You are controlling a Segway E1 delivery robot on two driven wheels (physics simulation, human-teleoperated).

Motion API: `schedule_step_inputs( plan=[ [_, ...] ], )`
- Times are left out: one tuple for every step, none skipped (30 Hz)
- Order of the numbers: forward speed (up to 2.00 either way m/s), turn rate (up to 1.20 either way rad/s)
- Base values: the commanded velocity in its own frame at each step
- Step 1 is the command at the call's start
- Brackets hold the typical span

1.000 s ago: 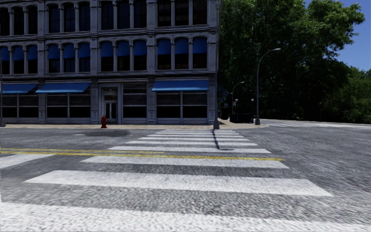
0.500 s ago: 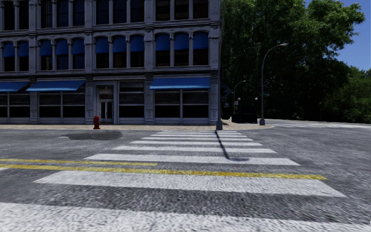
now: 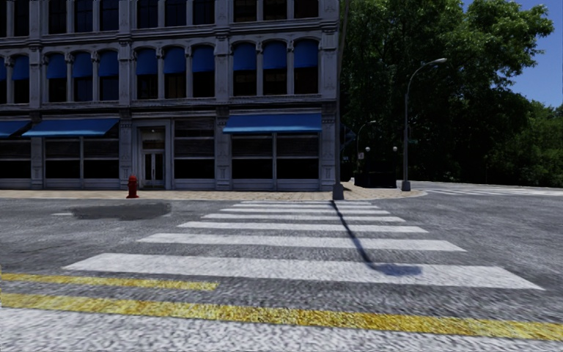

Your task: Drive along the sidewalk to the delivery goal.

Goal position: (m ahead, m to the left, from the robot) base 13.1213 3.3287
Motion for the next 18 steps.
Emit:
schedule_step_inputs(
  plan=[
    [2.00,-0.12],
    [2.00,-0.12],
    [2.00,-0.13],
    [2.00,-0.13],
    [2.00,-0.13],
    [2.00,-0.13],
    [2.00,-0.13],
    [2.00,-0.14],
    [2.00,-0.19],
    [2.00,-0.19],
    [2.00,-0.22],
    [2.00,-0.23],
    [2.00,-0.23],
    [2.00,-0.23],
    [2.00,-0.23],
    [2.00,-0.09],
    [2.00,-0.09],
    [2.00,0.00]
  ],
)
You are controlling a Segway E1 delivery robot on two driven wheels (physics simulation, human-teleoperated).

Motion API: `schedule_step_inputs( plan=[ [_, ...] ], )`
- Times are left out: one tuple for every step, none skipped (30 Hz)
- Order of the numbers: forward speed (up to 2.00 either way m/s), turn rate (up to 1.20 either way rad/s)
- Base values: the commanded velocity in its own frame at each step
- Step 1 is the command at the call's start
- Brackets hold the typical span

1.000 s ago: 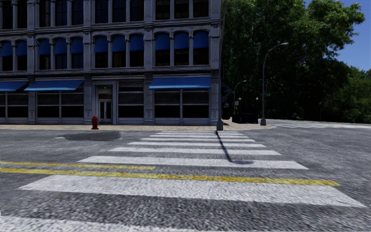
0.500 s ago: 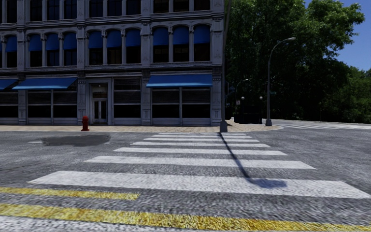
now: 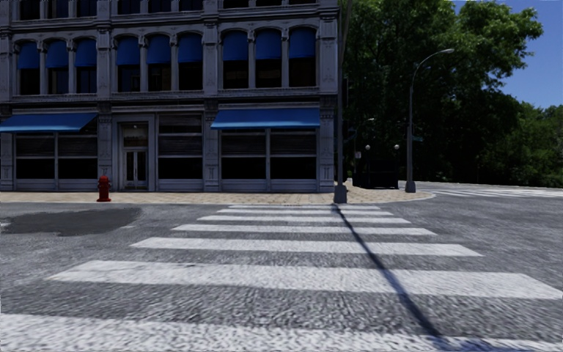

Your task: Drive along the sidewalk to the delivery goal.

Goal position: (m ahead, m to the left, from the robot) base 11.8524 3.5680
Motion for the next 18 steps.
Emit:
schedule_step_inputs(
  plan=[
    [2.00,0.00],
    [2.00,0.00],
    [2.00,0.00],
    [2.00,0.00],
    [2.00,0.00],
    [2.00,0.00],
    [2.00,0.00],
    [2.00,0.00],
    [2.00,0.00],
    [2.00,0.00],
    [2.00,0.00],
    [2.00,0.00],
    [2.00,0.00],
    [2.00,0.00],
    [2.00,0.00],
    [2.00,0.00],
    [2.00,0.00],
    [2.00,0.00]
  ],
)
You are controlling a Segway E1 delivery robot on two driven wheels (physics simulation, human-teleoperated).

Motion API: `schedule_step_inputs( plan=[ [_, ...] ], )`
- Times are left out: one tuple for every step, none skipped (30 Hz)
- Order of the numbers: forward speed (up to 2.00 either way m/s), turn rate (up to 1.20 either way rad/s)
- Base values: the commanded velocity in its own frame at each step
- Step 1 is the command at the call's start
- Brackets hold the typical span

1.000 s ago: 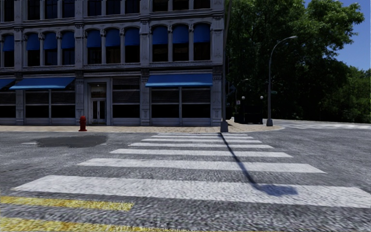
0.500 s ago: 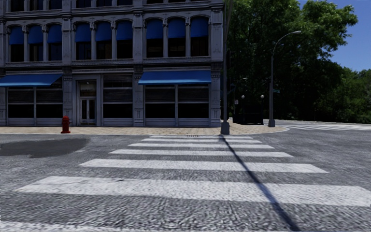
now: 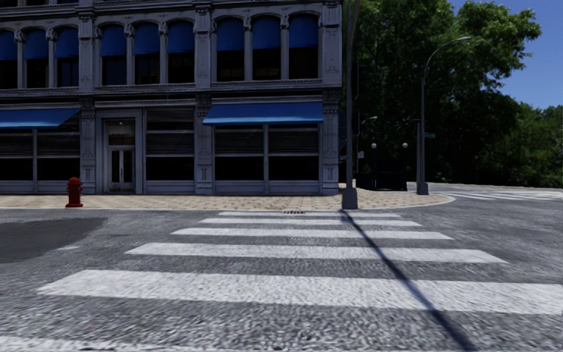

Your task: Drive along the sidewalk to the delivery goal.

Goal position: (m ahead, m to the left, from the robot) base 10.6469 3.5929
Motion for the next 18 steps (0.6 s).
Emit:
schedule_step_inputs(
  plan=[
    [2.00,0.00],
    [2.00,0.00],
    [2.00,0.00],
    [2.00,0.00],
    [2.00,0.00],
    [2.00,0.00],
    [2.00,0.00],
    [2.00,0.00],
    [2.00,0.00],
    [2.00,0.00],
    [2.00,0.00],
    [2.00,0.00],
    [2.00,0.00],
    [2.00,0.00],
    [2.00,0.00],
    [2.00,0.00],
    [2.00,0.00],
    [2.00,0.00]
  ],
)
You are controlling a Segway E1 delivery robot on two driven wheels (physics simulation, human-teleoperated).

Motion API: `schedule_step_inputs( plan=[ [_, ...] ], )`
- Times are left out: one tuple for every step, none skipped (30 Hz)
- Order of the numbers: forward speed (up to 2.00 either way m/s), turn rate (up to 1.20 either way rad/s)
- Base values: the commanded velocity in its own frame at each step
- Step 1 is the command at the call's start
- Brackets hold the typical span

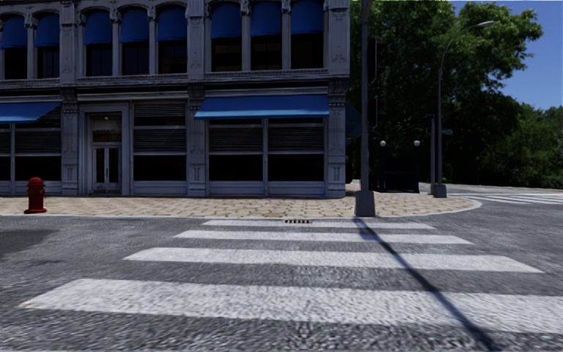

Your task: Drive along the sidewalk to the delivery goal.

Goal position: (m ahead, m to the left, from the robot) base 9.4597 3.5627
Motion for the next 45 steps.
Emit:
schedule_step_inputs(
  plan=[
    [2.00,0.00],
    [2.00,0.00],
    [2.00,0.00],
    [2.00,0.00],
    [2.00,0.00],
    [2.00,0.00],
    [2.00,0.00],
    [2.00,0.00],
    [2.00,0.00],
    [2.00,0.00],
    [2.00,0.00],
    [2.00,0.00],
    [2.00,0.00],
    [2.00,0.00],
    [2.00,0.00],
    [2.00,0.00],
    [2.00,0.00],
    [2.00,0.00],
    [2.00,0.00],
    [2.00,0.00],
    [2.00,0.00],
    [2.00,0.00],
    [2.00,0.00],
    [2.00,0.00],
    [2.00,0.00],
    [2.00,0.00],
    [2.00,0.00],
    [2.00,0.00],
    [2.00,0.00],
    [2.00,0.00],
    [2.00,0.00],
    [2.00,0.00],
    [2.00,0.00],
    [2.00,0.00],
    [2.00,0.00],
    [2.00,0.00],
    [2.00,0.00],
    [2.00,0.00],
    [2.00,0.00],
    [2.00,0.00],
    [2.00,0.00],
    [2.00,0.00],
    [2.00,0.00],
    [2.00,0.00],
    [2.00,0.00]
  ],
)
